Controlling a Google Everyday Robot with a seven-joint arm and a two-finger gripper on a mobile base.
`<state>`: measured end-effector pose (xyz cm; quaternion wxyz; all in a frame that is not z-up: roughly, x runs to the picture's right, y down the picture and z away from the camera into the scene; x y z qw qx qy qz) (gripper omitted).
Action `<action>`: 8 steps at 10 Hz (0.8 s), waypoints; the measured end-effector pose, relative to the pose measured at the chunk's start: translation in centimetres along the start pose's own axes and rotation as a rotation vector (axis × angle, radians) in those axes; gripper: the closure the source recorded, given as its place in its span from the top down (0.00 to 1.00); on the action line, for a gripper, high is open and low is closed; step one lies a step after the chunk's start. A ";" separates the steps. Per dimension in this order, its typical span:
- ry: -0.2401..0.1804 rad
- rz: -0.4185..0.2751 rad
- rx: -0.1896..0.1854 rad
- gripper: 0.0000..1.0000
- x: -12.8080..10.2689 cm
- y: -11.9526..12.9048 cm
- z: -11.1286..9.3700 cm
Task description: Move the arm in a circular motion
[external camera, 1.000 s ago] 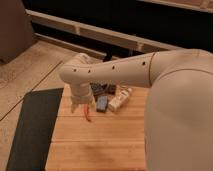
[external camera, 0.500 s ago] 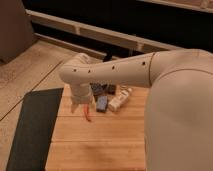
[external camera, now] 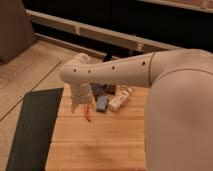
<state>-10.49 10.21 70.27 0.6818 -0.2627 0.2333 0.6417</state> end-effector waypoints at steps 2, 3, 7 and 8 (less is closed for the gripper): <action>0.000 0.000 0.000 0.65 0.0 0.0 0.0; -0.001 0.000 0.000 0.65 0.0 0.0 0.0; -0.046 0.103 -0.026 0.65 -6.0 -4.7 -0.6; -0.076 0.134 -0.039 0.65 -8.8 -7.1 -1.3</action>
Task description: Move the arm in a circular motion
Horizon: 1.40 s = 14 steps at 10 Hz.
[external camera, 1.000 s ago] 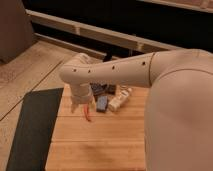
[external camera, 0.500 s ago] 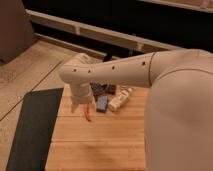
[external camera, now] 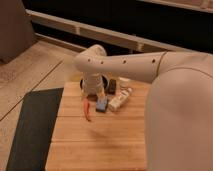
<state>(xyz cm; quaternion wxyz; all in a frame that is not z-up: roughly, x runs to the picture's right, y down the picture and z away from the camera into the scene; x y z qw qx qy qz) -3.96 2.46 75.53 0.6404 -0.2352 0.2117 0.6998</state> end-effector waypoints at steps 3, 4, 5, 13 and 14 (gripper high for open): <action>-0.117 -0.007 0.005 0.65 -7.5 -4.0 -2.6; -0.125 -0.008 0.012 0.65 -8.0 -4.6 -2.9; -0.133 -0.006 0.015 0.65 -8.4 -5.0 -3.2; -0.134 0.066 0.115 0.65 -14.7 -10.5 -1.6; -0.144 0.055 0.120 0.65 -16.6 -10.7 -1.1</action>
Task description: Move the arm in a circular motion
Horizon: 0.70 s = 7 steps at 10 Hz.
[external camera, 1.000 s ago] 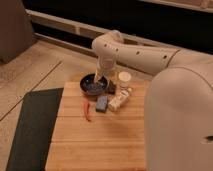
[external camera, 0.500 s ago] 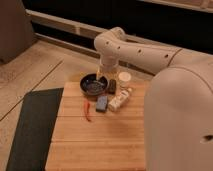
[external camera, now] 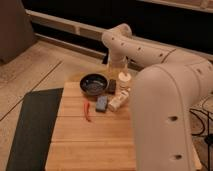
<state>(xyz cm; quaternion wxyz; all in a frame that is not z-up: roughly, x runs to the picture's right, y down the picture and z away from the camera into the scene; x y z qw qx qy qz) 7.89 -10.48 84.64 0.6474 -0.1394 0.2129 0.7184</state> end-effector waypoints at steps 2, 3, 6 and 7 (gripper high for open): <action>-0.014 -0.041 -0.018 0.65 -3.5 1.1 1.5; -0.020 -0.084 -0.036 0.65 -4.9 2.8 2.0; 0.003 -0.247 -0.125 0.65 -4.8 10.4 1.9; 0.021 -0.298 -0.147 0.65 -3.9 12.6 1.8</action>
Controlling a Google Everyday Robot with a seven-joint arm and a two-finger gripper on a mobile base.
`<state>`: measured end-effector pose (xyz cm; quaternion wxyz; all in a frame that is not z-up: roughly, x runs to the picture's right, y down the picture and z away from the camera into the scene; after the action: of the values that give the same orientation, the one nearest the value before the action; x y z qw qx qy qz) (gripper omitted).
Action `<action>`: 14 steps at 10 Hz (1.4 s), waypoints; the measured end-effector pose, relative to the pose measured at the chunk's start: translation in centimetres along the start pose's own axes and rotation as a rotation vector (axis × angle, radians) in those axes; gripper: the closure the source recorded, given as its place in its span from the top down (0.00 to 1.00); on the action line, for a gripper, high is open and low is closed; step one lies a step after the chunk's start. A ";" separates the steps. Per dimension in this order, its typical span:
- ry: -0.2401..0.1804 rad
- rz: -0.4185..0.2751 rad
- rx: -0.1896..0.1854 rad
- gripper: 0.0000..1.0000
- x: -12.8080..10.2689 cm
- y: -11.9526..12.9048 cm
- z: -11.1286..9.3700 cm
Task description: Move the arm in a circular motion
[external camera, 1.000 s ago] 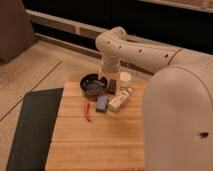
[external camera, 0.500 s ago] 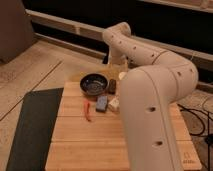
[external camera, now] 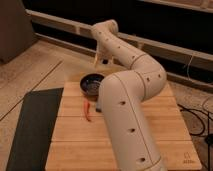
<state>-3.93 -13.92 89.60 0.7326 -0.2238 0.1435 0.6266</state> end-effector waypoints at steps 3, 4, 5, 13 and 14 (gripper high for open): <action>0.062 -0.117 -0.034 0.65 2.6 5.4 -0.5; 0.071 -0.139 -0.036 0.65 3.7 6.5 -0.9; 0.073 -0.146 -0.035 0.65 4.6 7.1 -1.2; 0.060 0.123 0.060 0.65 14.6 -0.3 -4.5; 0.048 0.177 0.087 0.65 14.9 -2.5 -5.1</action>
<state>1.42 -4.04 78.30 0.6796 -0.1932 0.2075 0.6766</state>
